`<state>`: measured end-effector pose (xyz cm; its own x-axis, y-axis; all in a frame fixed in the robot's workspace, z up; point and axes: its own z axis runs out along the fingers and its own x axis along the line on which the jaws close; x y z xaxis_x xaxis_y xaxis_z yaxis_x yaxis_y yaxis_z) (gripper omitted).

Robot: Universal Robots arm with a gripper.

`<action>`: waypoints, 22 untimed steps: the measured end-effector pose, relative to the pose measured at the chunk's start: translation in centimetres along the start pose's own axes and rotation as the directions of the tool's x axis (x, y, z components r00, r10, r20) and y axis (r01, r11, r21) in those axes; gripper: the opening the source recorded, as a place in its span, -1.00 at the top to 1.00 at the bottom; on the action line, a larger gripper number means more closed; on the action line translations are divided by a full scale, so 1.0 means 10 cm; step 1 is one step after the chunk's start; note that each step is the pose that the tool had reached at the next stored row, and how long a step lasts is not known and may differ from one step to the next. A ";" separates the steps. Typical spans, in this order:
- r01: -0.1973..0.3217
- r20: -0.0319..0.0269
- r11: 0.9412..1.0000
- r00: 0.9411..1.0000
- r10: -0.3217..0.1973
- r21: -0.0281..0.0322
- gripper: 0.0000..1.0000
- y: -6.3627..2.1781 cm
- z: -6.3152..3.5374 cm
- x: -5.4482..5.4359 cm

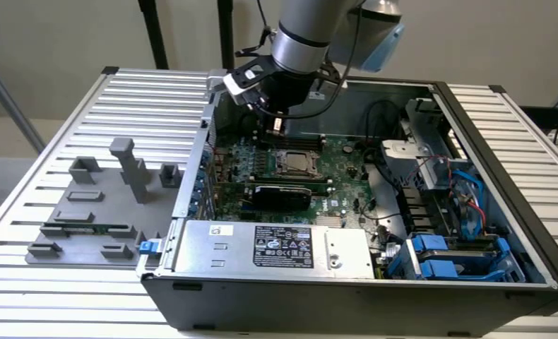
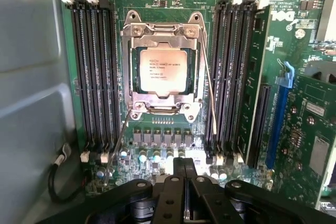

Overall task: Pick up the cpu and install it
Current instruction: 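Install the first cpu locking lever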

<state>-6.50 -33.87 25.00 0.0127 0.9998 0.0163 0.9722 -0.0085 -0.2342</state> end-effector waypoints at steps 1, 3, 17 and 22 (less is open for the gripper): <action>-0.006 -0.004 1.000 1.000 0.006 0.000 0.79 -0.009 0.001 0.00; -0.023 -0.013 1.000 1.000 0.023 0.000 0.79 -0.018 0.002 0.00; -0.188 -0.054 0.982 0.981 0.188 0.007 0.79 -0.019 0.060 0.00; -0.220 -0.077 0.975 0.972 0.221 0.011 0.79 -0.061 0.064 0.00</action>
<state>-7.24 -33.85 24.52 0.2449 0.9688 0.0389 0.9427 -0.2286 -0.2430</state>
